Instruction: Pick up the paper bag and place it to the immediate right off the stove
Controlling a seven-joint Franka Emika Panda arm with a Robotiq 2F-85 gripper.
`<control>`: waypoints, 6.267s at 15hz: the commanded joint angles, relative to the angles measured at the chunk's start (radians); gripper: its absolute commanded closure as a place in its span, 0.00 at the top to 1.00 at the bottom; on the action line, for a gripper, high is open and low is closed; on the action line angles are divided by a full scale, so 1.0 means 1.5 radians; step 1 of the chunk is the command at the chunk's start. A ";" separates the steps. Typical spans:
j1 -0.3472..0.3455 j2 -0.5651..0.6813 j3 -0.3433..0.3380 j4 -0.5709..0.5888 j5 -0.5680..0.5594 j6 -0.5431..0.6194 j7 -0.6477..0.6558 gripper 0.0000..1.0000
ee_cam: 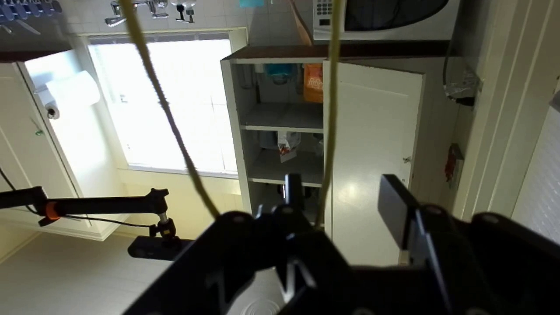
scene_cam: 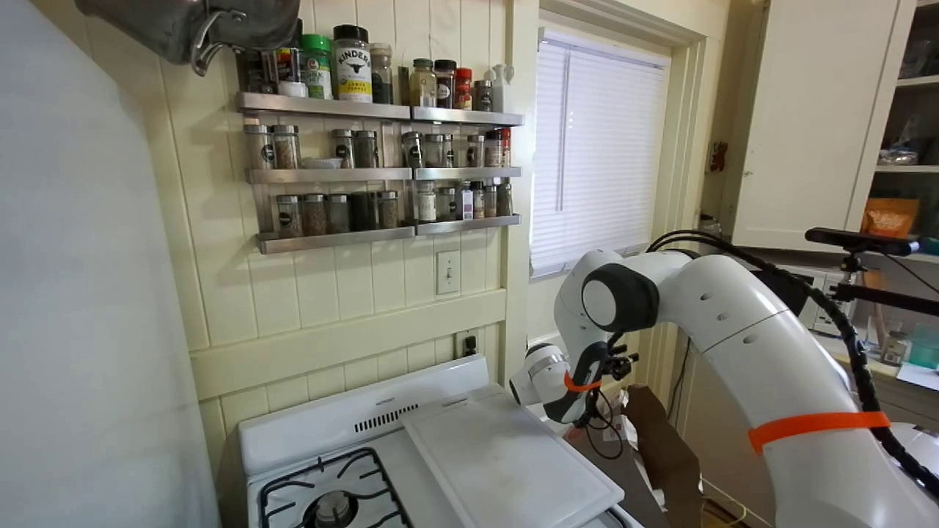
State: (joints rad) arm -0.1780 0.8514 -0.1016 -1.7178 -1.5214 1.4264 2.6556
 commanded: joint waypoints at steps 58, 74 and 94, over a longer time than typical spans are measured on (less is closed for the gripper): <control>-0.063 -0.076 -0.057 -0.083 0.494 0.436 -0.717 1.00; -0.030 -0.184 -0.127 -0.155 0.517 0.501 -0.892 1.00; -0.086 -0.535 -0.172 -0.405 0.519 0.533 -1.157 1.00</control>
State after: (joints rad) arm -0.2786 0.1188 -0.3483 -2.2695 -0.7550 2.1781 0.9999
